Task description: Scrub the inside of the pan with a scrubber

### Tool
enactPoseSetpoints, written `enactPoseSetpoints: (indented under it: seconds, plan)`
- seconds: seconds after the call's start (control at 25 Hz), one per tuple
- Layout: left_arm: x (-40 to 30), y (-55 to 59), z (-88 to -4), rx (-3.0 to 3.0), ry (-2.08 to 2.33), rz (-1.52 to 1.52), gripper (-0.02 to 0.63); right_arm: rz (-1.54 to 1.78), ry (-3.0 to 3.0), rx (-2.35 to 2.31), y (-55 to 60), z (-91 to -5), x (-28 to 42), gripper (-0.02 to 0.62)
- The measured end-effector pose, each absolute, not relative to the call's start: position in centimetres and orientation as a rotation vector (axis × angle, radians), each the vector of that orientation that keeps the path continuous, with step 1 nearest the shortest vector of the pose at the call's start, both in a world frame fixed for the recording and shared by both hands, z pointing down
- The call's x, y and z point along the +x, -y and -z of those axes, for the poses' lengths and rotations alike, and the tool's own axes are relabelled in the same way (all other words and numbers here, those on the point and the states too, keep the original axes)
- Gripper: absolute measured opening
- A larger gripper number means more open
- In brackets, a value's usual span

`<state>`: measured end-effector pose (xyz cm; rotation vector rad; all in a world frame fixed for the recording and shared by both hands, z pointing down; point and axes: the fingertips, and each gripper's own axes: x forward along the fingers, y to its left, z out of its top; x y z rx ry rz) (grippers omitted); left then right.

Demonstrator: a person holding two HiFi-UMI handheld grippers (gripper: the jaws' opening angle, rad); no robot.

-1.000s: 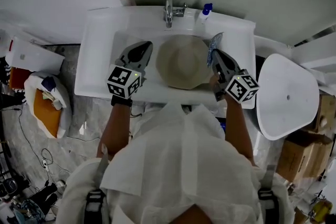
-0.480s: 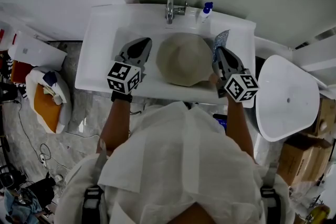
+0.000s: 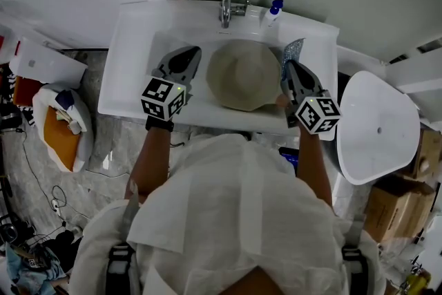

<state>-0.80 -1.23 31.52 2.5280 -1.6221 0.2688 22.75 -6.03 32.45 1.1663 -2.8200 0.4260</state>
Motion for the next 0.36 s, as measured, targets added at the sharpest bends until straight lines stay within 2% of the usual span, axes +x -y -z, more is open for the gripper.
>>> enactPoseSetpoints:
  seconds: [0.36]
  plan:
    - [-1.37,1.38,-31.89,2.517,1.623,-0.268,0.02,-0.426,2.8,1.162,6.16,-32.93,22.31,0.014]
